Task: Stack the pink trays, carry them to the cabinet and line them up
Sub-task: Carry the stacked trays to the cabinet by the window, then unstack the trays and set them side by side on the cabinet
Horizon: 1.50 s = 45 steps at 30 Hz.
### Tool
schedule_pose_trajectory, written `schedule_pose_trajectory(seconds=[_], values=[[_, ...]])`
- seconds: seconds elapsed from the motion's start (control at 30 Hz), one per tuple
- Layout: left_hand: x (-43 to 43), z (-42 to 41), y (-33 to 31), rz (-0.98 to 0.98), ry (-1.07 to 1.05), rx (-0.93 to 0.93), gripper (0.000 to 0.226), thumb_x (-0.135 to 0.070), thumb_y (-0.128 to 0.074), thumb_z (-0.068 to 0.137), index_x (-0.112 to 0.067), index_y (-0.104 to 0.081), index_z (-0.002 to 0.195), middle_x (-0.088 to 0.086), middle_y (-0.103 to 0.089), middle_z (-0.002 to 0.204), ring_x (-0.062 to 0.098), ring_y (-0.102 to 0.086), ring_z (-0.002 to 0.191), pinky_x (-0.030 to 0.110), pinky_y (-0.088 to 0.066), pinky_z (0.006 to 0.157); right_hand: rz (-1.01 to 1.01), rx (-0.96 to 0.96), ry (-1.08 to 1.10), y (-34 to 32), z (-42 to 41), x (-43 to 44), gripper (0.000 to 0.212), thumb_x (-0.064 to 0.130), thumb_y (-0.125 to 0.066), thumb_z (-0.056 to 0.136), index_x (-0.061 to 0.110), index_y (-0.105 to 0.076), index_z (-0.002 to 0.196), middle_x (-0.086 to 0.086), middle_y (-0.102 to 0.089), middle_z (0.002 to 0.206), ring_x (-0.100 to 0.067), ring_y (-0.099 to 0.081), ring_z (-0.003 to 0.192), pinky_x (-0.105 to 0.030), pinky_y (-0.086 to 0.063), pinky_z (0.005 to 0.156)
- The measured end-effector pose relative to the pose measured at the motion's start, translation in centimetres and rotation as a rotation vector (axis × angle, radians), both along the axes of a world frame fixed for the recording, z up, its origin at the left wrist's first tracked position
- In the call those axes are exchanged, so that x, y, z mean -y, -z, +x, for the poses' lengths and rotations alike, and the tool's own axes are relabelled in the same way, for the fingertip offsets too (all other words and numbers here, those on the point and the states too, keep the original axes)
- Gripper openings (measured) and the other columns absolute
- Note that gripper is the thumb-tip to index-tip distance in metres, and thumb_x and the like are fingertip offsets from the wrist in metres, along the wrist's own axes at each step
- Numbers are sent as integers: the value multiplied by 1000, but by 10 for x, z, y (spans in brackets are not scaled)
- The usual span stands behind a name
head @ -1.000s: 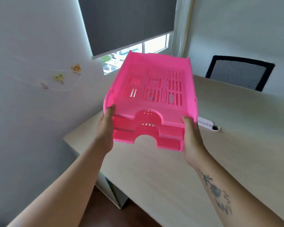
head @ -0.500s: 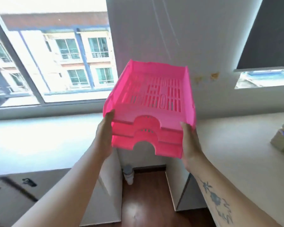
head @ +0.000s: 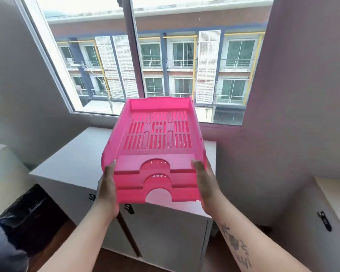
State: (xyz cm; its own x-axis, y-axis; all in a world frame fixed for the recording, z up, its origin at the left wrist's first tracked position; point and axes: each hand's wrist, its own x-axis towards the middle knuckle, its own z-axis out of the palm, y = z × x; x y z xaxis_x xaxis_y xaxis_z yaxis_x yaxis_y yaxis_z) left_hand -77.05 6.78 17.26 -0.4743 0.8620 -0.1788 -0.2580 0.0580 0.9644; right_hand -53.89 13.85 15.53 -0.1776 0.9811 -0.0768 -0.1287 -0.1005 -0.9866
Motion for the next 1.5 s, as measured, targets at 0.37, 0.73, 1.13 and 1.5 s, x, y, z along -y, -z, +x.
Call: schedule_pose_trajectory(seconds=[0.37, 0.73, 1.13, 1.5], values=[[-60, -70, 53, -123, -23, 56, 73, -82, -49, 73, -42, -55, 133, -2, -62, 133, 27, -52, 126, 57, -38, 108, -180, 139, 98, 40, -74, -62, 58, 62, -52, 78, 46, -51, 133, -6, -70, 122, -36, -65, 113, -65, -50, 95], [-76, -94, 24, -79, -2, -280, 81, -74, -53, 75, -33, -43, 144, -6, -58, 135, 20, -59, 121, 47, -50, 98, 5, 206, 48, 5, -65, -88, 92, 73, -61, 74, 37, -31, 152, 0, -48, 152, -23, -54, 132, -55, -44, 107], [-107, -143, -32, -174, -1, -494, 23, -22, -50, 97, -27, -73, 99, 7, -76, 91, 30, -73, 82, 38, -59, 53, 110, 528, 50, -66, -104, -124, 27, 10, -45, 95, 20, -70, 95, -5, -77, 90, -28, -74, 83, -51, -62, 79], [-110, -376, -25, -239, -122, -464, 20, -17, -60, 95, -29, -74, 89, 14, -74, 98, 33, -69, 84, 56, -54, 83, 152, 390, 55, -34, -321, -91, 25, 10, -52, 95, 12, -60, 119, -5, -65, 80, -21, -58, 57, -46, -54, 54]])
